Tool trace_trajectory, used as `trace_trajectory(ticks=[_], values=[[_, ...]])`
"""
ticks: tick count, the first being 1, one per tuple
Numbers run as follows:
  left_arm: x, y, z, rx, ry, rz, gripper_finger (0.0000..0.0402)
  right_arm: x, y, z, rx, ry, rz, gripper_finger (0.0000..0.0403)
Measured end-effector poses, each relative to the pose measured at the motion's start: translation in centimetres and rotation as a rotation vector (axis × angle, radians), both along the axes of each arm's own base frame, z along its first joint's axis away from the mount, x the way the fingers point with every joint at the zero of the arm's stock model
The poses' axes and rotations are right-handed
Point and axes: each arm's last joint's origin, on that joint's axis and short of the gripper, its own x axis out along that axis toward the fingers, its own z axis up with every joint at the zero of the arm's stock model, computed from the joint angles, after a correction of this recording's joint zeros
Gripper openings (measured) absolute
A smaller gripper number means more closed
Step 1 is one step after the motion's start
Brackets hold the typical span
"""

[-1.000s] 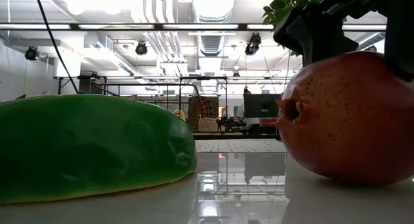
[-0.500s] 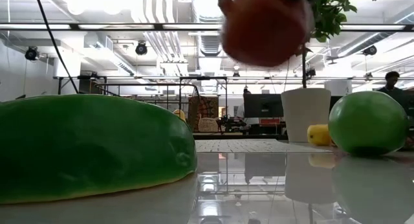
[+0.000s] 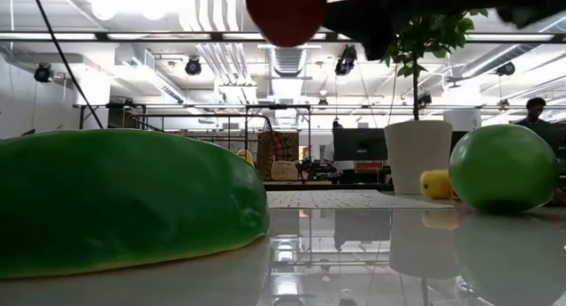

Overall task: Build produce basket
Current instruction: Put the red pomegranate into the brown wire basket

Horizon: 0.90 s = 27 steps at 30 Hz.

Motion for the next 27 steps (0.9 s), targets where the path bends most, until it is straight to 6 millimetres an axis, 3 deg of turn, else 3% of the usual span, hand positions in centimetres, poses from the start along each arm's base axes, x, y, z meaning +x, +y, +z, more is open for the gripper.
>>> trace_trajectory(ticks=[7,14,18,27], values=[[-1.7,0.2,0.5,0.002,0.036,-0.05,0.0161,1.7,-2.1,-0.8,0.047,-0.124,-0.038,0.0256],[-1.3,0.2,-1.5,0.016,0.1,-0.031,0.0249,3.7,-2.6,-0.7,0.012,-0.133,-0.069,0.0256],[-1.3,0.3,-2.5,0.011,0.087,-0.016,0.0261,3.9,-2.9,-0.5,0.014,-0.139,-0.078,0.0256],[-0.7,1.2,-5.7,-0.044,-0.03,0.026,0.0241,3.9,-3.1,-0.5,0.022,-0.14,-0.086,0.0256]])
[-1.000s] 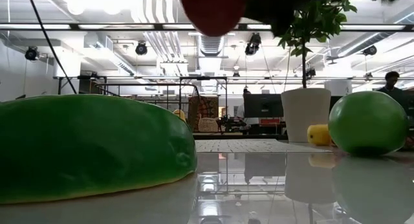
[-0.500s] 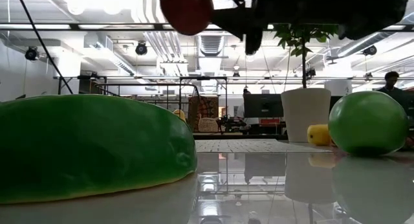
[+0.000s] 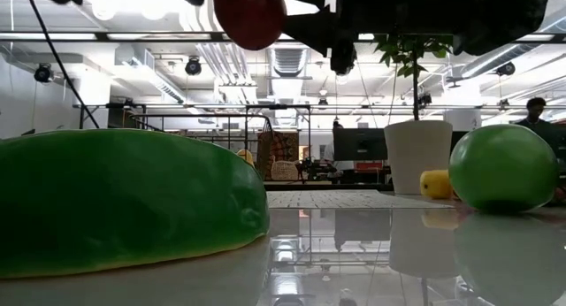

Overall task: Build produce basket
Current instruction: Put the red pomegranate into the brown wire basket

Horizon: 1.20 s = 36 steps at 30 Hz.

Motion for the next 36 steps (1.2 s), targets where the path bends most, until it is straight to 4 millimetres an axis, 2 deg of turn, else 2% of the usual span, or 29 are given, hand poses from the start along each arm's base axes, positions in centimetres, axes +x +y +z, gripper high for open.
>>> trace_trajectory(ticks=[8,15,20,26,32,36], values=[[1.8,0.4,-1.9,-0.046,-0.005,-0.019,0.0218,0.0,0.0,0.0,0.002,0.002,0.0,0.0256],[2.3,0.4,-2.3,-0.052,-0.016,-0.018,0.0177,0.0,0.0,-0.1,-0.002,0.01,0.003,0.0256],[2.3,0.5,-2.3,-0.052,-0.015,-0.014,0.0121,0.0,0.0,-0.1,-0.004,0.011,0.006,0.0256],[2.3,0.5,-2.3,-0.052,-0.016,-0.013,0.0018,0.0,0.0,-0.2,-0.013,0.015,0.007,0.0256],[2.3,0.5,-2.3,-0.051,-0.016,-0.013,0.0004,0.0,0.0,-0.1,-0.009,0.015,0.003,0.026],[2.3,0.5,-2.3,-0.051,-0.015,-0.013,0.0002,0.0,0.0,-0.1,-0.009,0.012,0.002,0.0288]])
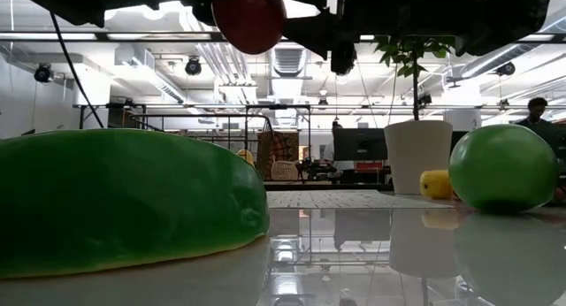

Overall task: Build produce basket
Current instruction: Put the red pomegranate into the brown wire basket

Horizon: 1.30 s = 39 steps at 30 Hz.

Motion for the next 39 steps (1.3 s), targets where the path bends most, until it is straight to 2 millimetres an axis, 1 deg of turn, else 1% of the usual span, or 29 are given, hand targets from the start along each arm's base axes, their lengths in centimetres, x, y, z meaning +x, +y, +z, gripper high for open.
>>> trace_trajectory(ticks=[5,8,14,17,19,21,23,28,30,32,35,39], values=[[0.0,0.0,-0.3,0.004,0.024,-0.004,0.0001,0.0,-0.1,0.2,0.003,-0.014,-0.008,0.0334],[0.0,0.0,-0.3,0.003,0.019,-0.007,0.0001,0.0,0.0,0.2,0.006,-0.013,-0.009,0.0352],[-0.2,0.0,-0.4,0.003,0.02,-0.006,0.0,0.0,-0.1,0.1,0.001,-0.003,-0.011,0.0356],[-0.5,0.5,0.0,0.0,0.006,0.01,0.0,-0.2,-0.1,0.6,0.001,-0.003,-0.017,0.0353],[-1.1,1.1,0.4,0.003,0.025,0.047,0.0,-0.4,-0.3,1.1,-0.001,0.015,-0.035,0.0352],[-1.5,2.3,0.6,0.016,0.068,0.137,0.0,-0.8,-0.4,1.8,-0.009,0.053,-0.058,0.0352],[-2.2,3.9,0.6,0.032,0.128,0.243,0.0,-1.3,-0.5,2.4,-0.013,0.085,-0.064,0.0352],[-3.3,9.1,0.4,-0.022,0.195,0.556,0.0,-2.4,-0.8,3.6,-0.004,0.149,-0.064,0.0352],[-3.4,11.0,-0.2,-0.066,0.216,0.645,0.0,-2.5,-0.8,3.7,-0.004,0.159,-0.063,0.0352],[-3.4,12.7,-1.2,-0.086,0.259,0.712,0.0,-2.5,-0.8,3.7,-0.005,0.162,-0.063,0.0352],[-3.4,14.8,-2.8,-0.1,0.326,0.794,0.0,-2.4,-0.8,3.4,-0.007,0.173,-0.063,0.0352],[-3.2,17.1,-4.8,-0.154,0.394,0.886,0.0,-2.2,-0.7,2.9,-0.003,0.192,-0.062,0.0352]])
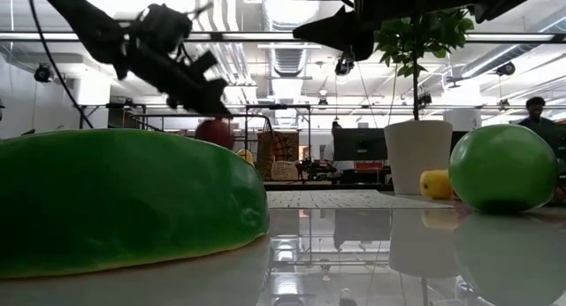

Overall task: Build produce basket
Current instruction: Put the red pomegranate into the brown wire basket

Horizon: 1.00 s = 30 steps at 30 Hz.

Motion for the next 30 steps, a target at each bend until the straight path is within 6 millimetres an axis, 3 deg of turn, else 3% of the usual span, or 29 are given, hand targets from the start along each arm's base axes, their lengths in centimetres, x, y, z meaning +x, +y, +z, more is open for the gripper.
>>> trace_trajectory(ticks=[11,23,30], values=[[0.2,1.8,-1.6,-0.02,0.041,0.182,0.0,0.1,0.0,-0.2,0.014,0.002,0.0,0.0352],[0.8,2.7,-4.0,-0.039,0.116,0.26,0.0,0.1,0.0,-0.2,0.02,0.0,0.0,0.0352],[0.8,3.0,-3.9,-0.038,0.074,0.287,0.0033,0.1,0.0,-0.2,0.02,0.001,0.0,0.0352]])
